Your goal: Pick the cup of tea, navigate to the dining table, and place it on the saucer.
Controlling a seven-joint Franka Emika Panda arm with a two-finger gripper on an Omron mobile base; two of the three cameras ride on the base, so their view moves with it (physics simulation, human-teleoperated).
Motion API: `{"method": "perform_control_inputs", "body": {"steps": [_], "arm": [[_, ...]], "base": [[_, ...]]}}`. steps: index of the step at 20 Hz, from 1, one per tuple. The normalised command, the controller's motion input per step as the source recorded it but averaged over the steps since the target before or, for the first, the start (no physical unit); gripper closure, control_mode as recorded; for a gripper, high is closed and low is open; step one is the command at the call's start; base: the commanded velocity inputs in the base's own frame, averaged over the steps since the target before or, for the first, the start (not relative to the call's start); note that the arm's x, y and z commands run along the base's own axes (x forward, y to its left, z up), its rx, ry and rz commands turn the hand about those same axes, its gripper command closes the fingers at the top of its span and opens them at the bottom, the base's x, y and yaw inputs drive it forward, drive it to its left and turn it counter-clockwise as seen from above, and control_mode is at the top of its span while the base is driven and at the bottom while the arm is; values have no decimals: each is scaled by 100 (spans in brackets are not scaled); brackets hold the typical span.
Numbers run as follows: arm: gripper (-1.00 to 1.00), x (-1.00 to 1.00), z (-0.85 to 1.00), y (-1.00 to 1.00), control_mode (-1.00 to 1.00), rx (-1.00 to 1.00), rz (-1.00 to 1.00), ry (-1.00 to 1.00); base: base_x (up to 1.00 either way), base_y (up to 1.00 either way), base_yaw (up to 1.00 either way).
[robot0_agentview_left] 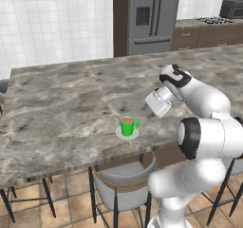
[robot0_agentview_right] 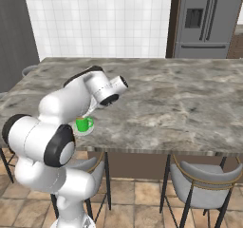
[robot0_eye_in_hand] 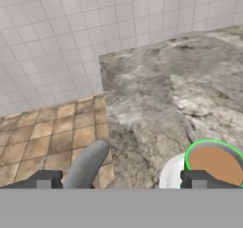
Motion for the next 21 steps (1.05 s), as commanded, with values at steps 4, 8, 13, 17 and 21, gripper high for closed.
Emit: {"method": "perform_control_inputs", "body": {"steps": [4,8,13,17,21], "arm": [[-100,-77,37,-16,-100,-8,-26,5],[-100,-65,5,-1,-100,-20,-29,0],[-100,-59,5,0,-100,-29,-28,-1],[-100,-50,51,0,-100,-25,-23,-1],[-100,-60,99,0,-100,-15,-15,0]], "base": [[0,0,0],[0,0,0],[0,0,0],[0,0,0],[0,0,0]]}}
